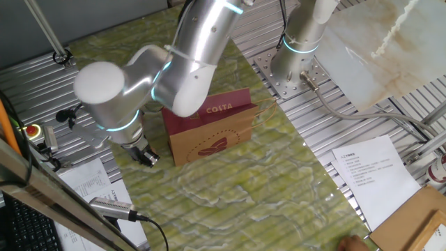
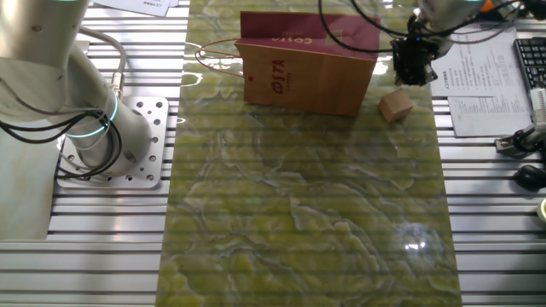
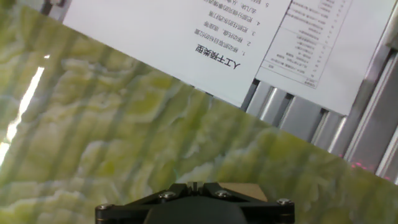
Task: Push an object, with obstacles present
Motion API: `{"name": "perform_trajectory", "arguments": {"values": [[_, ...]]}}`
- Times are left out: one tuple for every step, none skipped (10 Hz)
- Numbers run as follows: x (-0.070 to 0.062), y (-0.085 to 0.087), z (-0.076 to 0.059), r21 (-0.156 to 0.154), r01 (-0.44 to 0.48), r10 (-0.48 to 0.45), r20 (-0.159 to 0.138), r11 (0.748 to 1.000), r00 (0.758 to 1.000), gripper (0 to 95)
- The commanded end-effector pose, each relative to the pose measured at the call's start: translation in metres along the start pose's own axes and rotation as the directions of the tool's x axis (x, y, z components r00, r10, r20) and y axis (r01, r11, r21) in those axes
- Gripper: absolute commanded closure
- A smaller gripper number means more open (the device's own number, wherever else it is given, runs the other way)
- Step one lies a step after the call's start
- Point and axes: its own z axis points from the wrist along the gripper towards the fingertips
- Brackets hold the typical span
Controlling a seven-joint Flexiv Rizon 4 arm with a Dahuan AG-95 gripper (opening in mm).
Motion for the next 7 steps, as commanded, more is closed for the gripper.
{"name": "perform_trajectory", "arguments": {"values": [[0.003,-0.003,0.004,-0.002,0.015,-0.015,0.013,1.0,1.0,95.0],[0.001,-0.005,0.009,-0.004,0.018,-0.018,0.012,1.0,1.0,95.0],[-0.001,-0.008,0.015,-0.003,0.025,-0.025,0.012,1.0,1.0,95.0],[-0.001,-0.01,0.019,-0.001,0.026,-0.026,0.013,1.0,1.0,95.0],[-0.002,-0.013,0.023,0.008,0.028,-0.028,0.015,1.0,1.0,95.0],[-0.002,-0.014,0.025,0.017,0.035,-0.035,0.02,0.999,0.999,95.0],[-0.001,-0.015,0.025,0.023,0.038,-0.039,0.019,0.999,0.999,95.0]]}}
